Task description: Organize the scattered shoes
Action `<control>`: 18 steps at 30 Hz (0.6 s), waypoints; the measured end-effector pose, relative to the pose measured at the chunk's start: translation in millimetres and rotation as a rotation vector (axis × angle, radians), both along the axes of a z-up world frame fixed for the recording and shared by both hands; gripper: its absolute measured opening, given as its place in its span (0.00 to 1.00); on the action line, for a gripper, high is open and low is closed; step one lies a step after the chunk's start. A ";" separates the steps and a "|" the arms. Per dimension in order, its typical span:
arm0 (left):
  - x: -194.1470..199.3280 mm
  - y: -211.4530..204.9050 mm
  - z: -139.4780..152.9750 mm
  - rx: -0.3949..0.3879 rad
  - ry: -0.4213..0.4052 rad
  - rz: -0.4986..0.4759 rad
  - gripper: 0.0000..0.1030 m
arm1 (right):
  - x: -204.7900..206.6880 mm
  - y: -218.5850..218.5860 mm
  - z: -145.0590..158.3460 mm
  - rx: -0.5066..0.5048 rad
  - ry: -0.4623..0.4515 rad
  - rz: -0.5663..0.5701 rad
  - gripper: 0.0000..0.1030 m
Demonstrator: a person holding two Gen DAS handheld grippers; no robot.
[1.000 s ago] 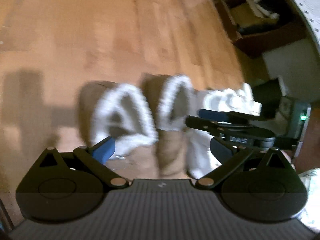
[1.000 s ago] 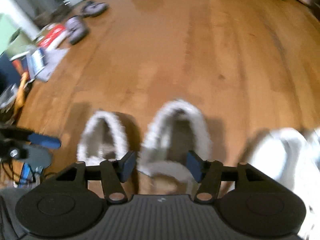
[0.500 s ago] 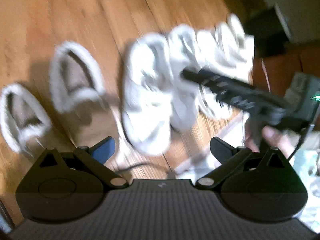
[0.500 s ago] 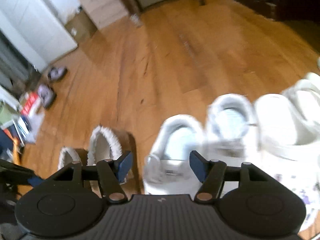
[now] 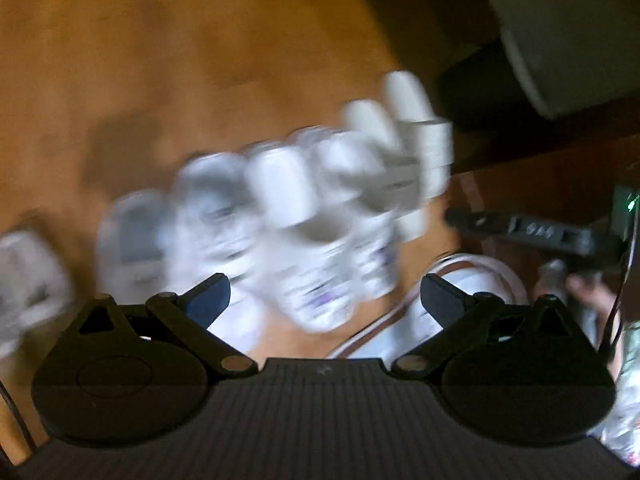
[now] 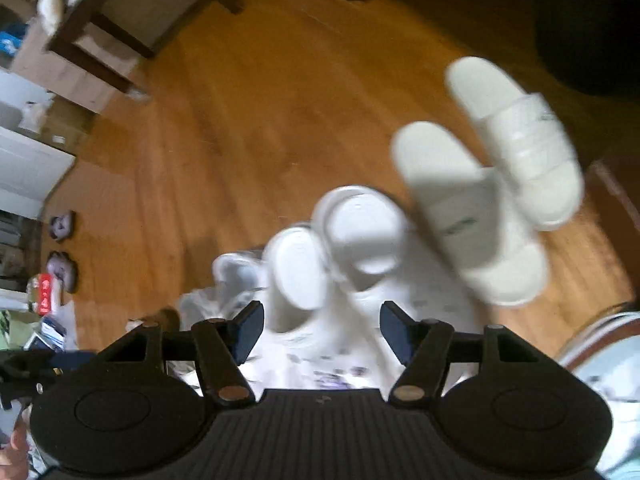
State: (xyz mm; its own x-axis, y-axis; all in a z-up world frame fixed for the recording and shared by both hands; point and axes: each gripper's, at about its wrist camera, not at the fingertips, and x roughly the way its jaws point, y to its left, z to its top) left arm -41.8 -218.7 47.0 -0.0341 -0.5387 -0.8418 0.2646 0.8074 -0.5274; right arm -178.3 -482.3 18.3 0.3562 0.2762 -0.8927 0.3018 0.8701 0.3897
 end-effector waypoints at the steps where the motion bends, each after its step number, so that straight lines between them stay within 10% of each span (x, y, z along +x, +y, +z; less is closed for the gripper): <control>1: 3.4 -21.3 -7.1 -0.032 -0.002 -0.014 1.00 | 0.9 -5.5 2.2 -0.029 0.001 0.004 0.63; 4: 4.1 -71.3 -23.6 -0.076 -0.017 -0.070 1.00 | 11.8 -13.6 8.6 -0.196 -0.036 0.073 0.60; 9: -13.4 -141.8 -59.6 0.139 -0.177 -0.185 1.00 | 67.3 -25.6 -13.9 -0.377 0.027 0.159 0.46; 18: 10.0 -172.9 -71.2 0.216 -0.267 -0.213 0.99 | 157.5 -53.1 -74.6 -0.444 0.154 0.213 0.41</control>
State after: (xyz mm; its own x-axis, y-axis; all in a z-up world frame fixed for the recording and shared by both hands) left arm -31.8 -391.6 -24.1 0.1090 -0.3531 -0.9292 0.5425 0.8044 -0.2421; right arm -20.8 -535.4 -56.3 0.1883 -0.0893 -0.9780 0.1249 0.9899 -0.0663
